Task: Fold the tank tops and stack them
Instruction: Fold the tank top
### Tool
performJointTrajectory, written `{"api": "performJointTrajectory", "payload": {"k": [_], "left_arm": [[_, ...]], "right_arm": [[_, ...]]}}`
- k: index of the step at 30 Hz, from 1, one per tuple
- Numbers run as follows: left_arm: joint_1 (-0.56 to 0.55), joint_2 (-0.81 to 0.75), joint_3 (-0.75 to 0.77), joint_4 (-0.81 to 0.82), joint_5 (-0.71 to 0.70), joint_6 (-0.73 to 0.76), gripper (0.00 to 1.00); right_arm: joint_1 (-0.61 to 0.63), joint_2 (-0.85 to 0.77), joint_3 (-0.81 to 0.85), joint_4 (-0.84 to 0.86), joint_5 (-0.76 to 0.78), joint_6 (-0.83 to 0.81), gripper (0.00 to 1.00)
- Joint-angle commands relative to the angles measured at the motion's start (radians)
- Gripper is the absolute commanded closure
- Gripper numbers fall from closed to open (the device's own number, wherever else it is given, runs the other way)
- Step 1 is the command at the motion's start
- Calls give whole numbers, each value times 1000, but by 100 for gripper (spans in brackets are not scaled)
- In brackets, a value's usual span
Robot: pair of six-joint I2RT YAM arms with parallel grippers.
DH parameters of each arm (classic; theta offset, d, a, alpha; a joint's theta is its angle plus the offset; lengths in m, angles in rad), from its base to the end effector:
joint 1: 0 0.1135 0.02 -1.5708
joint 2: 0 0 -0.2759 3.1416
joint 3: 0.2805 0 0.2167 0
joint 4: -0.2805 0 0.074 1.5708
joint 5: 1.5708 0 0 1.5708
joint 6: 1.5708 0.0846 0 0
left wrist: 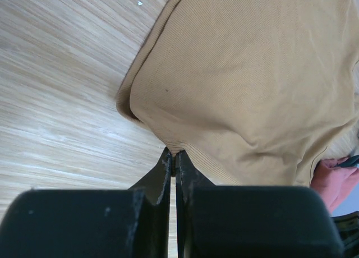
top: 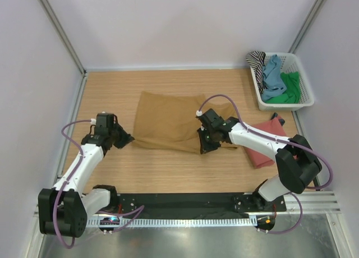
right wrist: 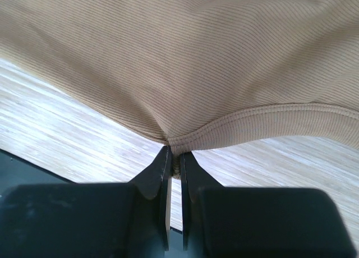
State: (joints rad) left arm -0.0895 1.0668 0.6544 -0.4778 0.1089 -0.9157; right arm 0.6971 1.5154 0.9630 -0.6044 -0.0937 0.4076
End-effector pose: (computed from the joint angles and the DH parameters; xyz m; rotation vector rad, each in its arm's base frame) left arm 0.1994 -0.0271 0.2037 -0.9748 2.3460 -0.5545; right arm 0.2074 0.1840 0.1859 -0.4323 2.7741 0.4214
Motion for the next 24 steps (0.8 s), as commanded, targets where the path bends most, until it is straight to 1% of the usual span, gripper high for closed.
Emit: {"api": "performJointTrajectory", "payload": {"k": [1,9,16,21,22,24], "left_arm": [[7,2,16,13,-6,9,100],[5,67,80,19,-15,9,100],[10,159,152,33,-23,5,100],[19,217,186,65,-32,-11,100],[19,237,200,73,-35,-12,100],[27,263,217,74,-38,-12,100]], "right_arm": [[7,-34,16,2,-2,10,94],[5,67,160,-55,81,-33,94],[-34,147,301,-104,89,-66,94],[-64,210,368,-123,89,-90,94],[-74,230,385,-129,122,-90,93],[-88,247,399,-135,129,-96,93]]}}
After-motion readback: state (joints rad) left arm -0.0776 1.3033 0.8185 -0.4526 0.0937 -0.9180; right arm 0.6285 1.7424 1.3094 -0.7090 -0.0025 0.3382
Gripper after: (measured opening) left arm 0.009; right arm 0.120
